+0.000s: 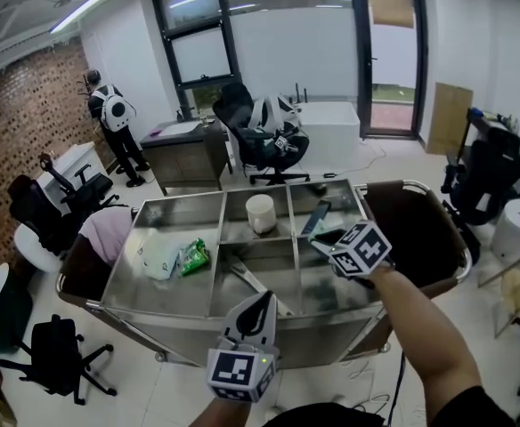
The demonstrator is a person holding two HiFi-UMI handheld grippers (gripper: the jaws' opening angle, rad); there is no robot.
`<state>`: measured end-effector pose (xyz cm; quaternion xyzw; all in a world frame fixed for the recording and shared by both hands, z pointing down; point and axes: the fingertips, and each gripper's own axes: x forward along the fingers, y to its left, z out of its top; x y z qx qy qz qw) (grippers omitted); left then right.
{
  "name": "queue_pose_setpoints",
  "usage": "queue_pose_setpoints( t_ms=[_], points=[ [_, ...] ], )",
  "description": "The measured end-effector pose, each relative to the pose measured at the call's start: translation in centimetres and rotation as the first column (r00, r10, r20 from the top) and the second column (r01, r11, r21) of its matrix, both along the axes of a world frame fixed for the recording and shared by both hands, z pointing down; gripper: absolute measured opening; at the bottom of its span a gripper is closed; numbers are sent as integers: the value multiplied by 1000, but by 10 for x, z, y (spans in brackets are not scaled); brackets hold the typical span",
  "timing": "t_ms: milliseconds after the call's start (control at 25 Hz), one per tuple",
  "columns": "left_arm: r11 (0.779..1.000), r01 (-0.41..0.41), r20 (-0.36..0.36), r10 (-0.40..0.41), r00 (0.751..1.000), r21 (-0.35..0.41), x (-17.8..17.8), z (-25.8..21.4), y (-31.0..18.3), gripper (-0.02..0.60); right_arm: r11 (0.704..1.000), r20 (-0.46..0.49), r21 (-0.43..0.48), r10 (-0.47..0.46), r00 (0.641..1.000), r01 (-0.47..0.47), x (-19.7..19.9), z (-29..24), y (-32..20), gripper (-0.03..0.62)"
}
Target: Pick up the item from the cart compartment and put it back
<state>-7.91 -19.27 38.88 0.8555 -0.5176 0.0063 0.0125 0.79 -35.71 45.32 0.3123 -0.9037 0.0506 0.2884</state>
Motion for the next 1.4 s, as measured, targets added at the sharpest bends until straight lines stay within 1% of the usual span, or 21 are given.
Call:
queue_pose_setpoints(
  t_ms=[320,560,600,640,680,720,880,1160,1200,1280,1360,1400],
  points=[
    [1000,12,-7,-12,1000,-11,-6,5,0,-2,1000,-67,-27,-10,998,9,-5,22,-3,55],
    [1000,15,-2,-15,1000,-19,-5,4,-1,-2,997,-70,-62,-46,996,42,-10,31,1,65],
    [1000,14,-3,-15,1000,-18,-5,4,-2,-2,996,-77,-70,-58,995,53,-11,32,3,71],
    [1000,12,-5,-12,1000,-16,-4,5,-3,-2,995,-86,-81,-73,994,66,-12,35,5,103],
    [1000,9,-5,-9,1000,-14,-4,6,-3,-2,993,-98,-92,-87,991,78,-13,39,8,163],
    [1000,6,-6,-6,1000,-12,-4,6,-4,-2,991,-110,-100,-96,989,85,-13,42,9,191],
    [1000,3,-4,-3,1000,-11,-4,5,-5,-2,990,-136,-113,-98,986,83,-10,48,10,192],
    [1000,3,-4,-3,1000,-13,-3,5,-6,-2,990,-114,-103,-107,988,95,-11,41,13,189],
    [1000,5,-5,-5,1000,-12,-3,4,-6,-2,990,-112,-98,-108,988,98,-11,39,14,176],
    [1000,9,-7,-9,1000,-10,-3,1,-7,-2,992,-107,-89,-103,989,93,-10,38,15,128],
    [1000,6,-7,-6,1000,-10,-2,2,-7,-2,994,-85,-81,-81,993,74,-8,35,15,21],
    [1000,2,-8,-3,1000,-9,-2,3,-7,-2,995,-67,-79,-67,995,62,-8,32,15,20]
  ],
)
